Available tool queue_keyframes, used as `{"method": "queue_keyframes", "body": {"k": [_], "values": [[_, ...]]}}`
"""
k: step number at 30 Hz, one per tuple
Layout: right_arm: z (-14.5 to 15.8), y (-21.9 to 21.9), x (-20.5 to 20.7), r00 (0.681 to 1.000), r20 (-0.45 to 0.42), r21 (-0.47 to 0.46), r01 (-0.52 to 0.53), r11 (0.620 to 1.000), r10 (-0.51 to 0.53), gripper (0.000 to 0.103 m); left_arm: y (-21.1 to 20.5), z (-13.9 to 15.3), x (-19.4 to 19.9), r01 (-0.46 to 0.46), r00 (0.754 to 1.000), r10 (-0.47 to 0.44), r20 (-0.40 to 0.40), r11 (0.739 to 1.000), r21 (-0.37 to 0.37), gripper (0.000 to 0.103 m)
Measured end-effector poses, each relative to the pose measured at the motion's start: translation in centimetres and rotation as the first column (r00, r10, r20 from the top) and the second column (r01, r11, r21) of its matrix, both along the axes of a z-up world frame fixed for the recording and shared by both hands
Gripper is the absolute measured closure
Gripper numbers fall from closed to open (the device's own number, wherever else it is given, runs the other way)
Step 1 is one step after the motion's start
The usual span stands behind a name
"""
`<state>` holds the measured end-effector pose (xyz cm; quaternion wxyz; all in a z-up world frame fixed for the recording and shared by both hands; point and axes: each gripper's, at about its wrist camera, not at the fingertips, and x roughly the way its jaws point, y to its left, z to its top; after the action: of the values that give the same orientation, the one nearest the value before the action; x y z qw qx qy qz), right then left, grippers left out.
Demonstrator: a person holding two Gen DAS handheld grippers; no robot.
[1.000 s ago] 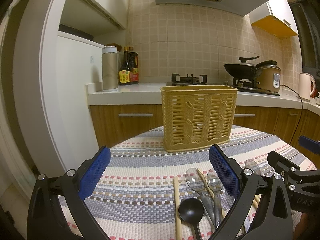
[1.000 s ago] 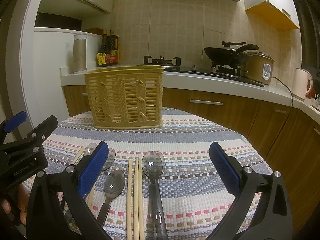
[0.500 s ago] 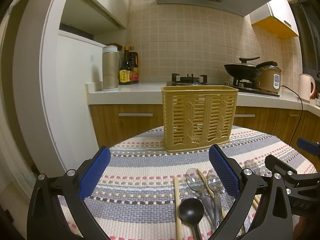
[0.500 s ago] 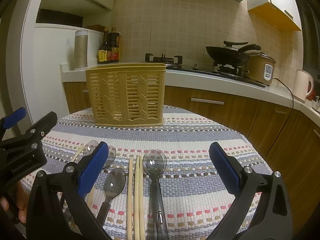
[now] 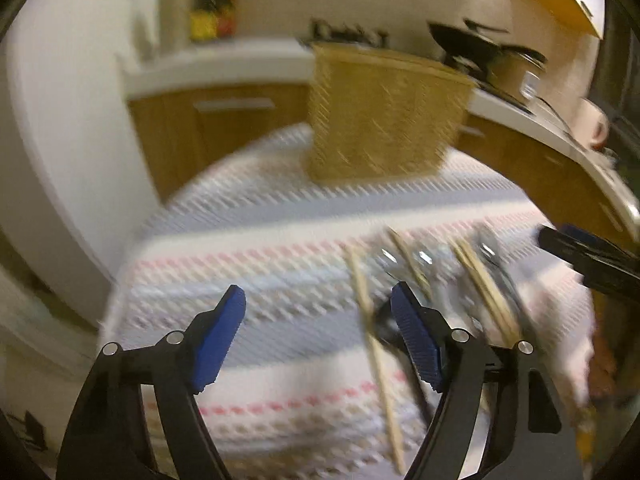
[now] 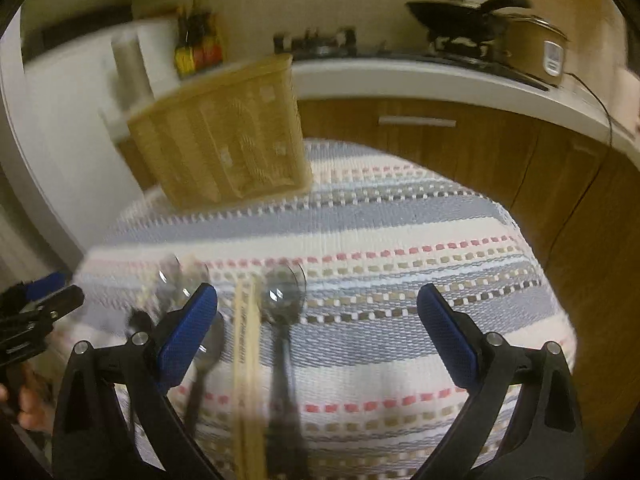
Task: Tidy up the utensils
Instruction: 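Lower the left tool and grasp the black spoon while the right tool grasps a dark spoon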
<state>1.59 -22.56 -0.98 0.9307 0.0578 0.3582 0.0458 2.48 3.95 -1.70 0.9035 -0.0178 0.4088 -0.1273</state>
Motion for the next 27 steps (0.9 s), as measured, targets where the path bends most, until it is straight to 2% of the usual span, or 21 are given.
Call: {"method": "queue_keyframes", "body": {"k": [3, 6, 8, 10, 13, 17, 25, 27], "values": [[-0.6, 0.2, 1.2, 0.992, -0.096, 0.02, -0.078, 0.997, 0.079, 0.025, -1.2, -0.3, 0.2, 0.083, 0.995, -0.085, -0.057, 0.996, -0.031, 0.034], [-1.1, 0.6, 1.9, 0.982, -0.169, -0.024, -0.095, 0.995, 0.09, 0.029, -2.7, -1.2, 0.6, 0.123, 0.987, -0.124, -0.103, 0.992, -0.017, 0.035], [-1.1, 0.5, 2.0, 0.975, -0.2, -0.047, -0.104, 0.993, 0.093, 0.03, -3.8, -2.1, 0.9, 0.154, 0.977, -0.151, -0.154, 0.988, 0.006, 0.038], [-1.1, 0.6, 2.0, 0.968, -0.225, -0.066, -0.125, 0.99, 0.107, 0.033, -4.9, -3.1, 1.1, 0.165, 0.969, -0.151, -0.197, 0.985, 0.056, 0.048], [-0.9, 1.1, 1.9, 0.962, -0.243, -0.106, -0.154, 0.982, 0.124, 0.033, -5.5, -3.8, 1.3, 0.167, 0.964, -0.138, -0.227, 0.979, 0.115, 0.05], [-1.1, 1.9, 2.0, 0.959, -0.238, -0.131, -0.187, 0.974, 0.152, 0.033, -5.8, -4.0, 1.7, 0.178, 0.958, -0.141, -0.25, 0.976, 0.128, 0.051], [-1.0, 2.0, 2.9, 0.949, -0.261, -0.107, -0.209, 0.972, 0.175, 0.033, -7.5, -4.7, 2.5, 0.223, 0.946, -0.16, -0.283, 0.953, 0.206, 0.052], [-0.9, 1.8, 3.1, 0.946, -0.269, -0.094, -0.215, 0.972, 0.183, 0.033, -7.6, -4.6, 2.8, 0.22, 0.945, -0.158, -0.287, 0.955, 0.201, 0.054]]}}
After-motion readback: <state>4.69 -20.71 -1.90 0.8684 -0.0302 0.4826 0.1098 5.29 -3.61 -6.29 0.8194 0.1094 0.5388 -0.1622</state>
